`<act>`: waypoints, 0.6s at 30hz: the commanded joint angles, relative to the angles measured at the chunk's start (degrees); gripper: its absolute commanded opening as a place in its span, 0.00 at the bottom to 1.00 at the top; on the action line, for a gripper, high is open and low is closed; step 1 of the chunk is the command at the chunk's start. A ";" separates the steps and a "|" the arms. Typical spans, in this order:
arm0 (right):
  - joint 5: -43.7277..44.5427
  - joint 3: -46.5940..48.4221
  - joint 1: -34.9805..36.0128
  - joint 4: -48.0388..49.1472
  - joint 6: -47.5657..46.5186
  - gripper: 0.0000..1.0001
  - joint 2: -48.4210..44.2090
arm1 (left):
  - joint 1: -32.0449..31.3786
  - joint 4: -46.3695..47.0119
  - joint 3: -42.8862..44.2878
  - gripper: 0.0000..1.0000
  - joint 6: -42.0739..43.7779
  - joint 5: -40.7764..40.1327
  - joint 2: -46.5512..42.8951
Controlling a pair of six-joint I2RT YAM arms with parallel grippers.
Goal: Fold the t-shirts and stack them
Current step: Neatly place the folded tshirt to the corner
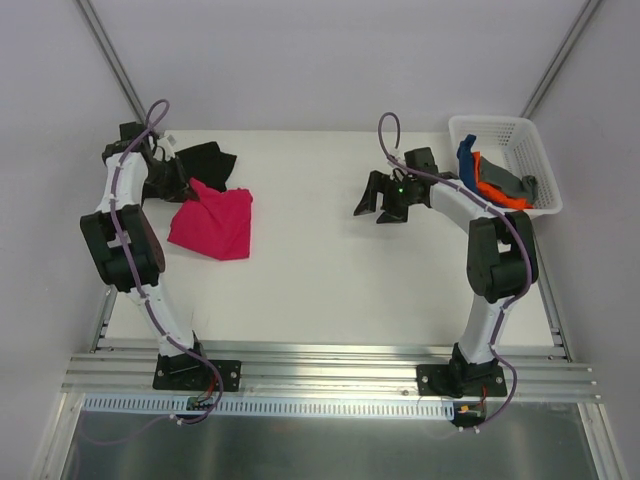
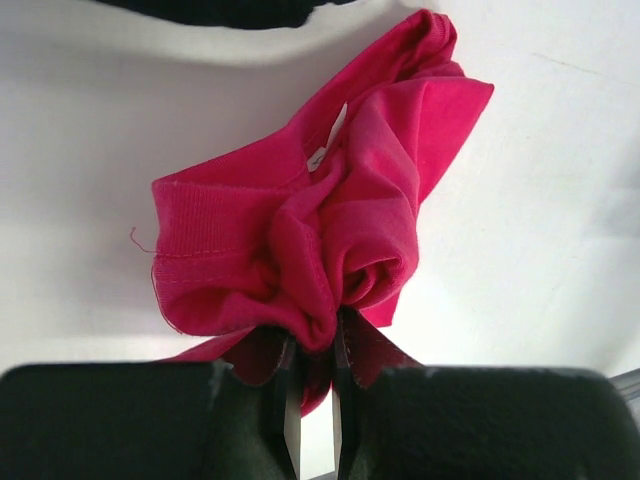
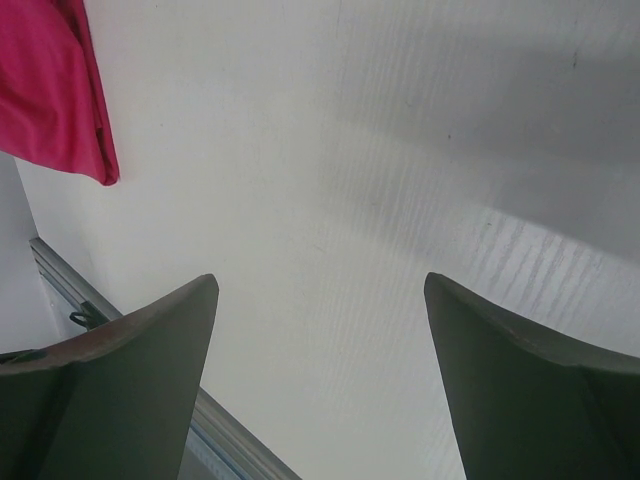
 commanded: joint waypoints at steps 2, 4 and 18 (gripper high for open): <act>-0.28 -0.65 0.82 1.16 -0.59 0.89 -4.13 | 2.37 -4.34 1.71 0.00 2.76 -2.11 -5.00; -0.28 -0.82 1.17 1.51 -0.42 0.89 -3.96 | 2.99 -5.13 3.11 0.00 2.93 -3.34 -4.91; -0.46 -0.12 2.31 2.13 0.02 0.89 -3.17 | 4.75 -6.90 3.83 0.00 2.05 -21.18 -5.53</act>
